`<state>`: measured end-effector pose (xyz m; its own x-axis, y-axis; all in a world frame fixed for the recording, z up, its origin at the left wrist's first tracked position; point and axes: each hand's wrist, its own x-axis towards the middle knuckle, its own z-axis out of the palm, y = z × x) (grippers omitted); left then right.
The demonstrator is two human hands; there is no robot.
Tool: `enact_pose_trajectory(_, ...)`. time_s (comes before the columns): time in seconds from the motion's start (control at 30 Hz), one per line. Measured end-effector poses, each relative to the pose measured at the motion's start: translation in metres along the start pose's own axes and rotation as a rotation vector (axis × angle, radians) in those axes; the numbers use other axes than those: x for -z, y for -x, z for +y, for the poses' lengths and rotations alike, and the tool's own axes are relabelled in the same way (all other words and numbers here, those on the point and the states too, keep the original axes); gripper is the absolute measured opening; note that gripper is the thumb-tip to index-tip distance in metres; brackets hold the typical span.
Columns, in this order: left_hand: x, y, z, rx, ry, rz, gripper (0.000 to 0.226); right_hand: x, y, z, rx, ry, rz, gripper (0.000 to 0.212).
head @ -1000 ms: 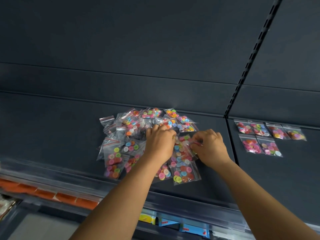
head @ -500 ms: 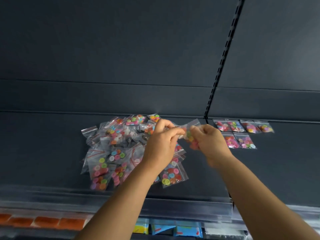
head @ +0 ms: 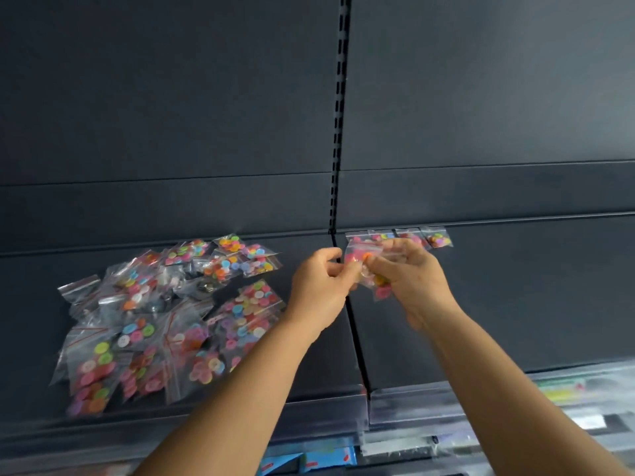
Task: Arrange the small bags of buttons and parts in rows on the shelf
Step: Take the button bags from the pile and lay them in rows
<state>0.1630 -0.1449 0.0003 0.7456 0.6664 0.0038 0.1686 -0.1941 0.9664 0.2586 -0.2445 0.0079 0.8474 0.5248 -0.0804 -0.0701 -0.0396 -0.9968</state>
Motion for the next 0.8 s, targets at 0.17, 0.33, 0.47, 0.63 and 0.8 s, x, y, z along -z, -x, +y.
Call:
enact_pose_trajectory(0.17,-0.05,-0.007,0.014,0.049,0.001,-0.012,0.012,0.054,-0.015,-0.001,0.017,0.001,-0.002,0.016)
enact_pose_trajectory(0.33,-0.097,-0.016,0.032,0.085,0.071,0.0,0.017,0.103,-0.037,-0.001,-0.013,0.059,-0.093,0.008)
enact_pose_trajectory(0.47,-0.125,-0.024,0.031,0.108,-0.014,0.124,0.013,0.136,-0.054,0.004,-0.024,0.138,-0.059,0.027)
enact_pose_trajectory(0.63,-0.148,-0.026,0.024,0.068,-0.14,0.211,0.006,0.166,-0.07,0.011,0.009,0.214,-0.017,0.019)
enact_pose_trajectory(0.8,-0.174,-0.031,0.017,0.026,-0.365,0.218,0.017,0.162,-0.087,0.025,0.039,0.347,-0.01,0.009)
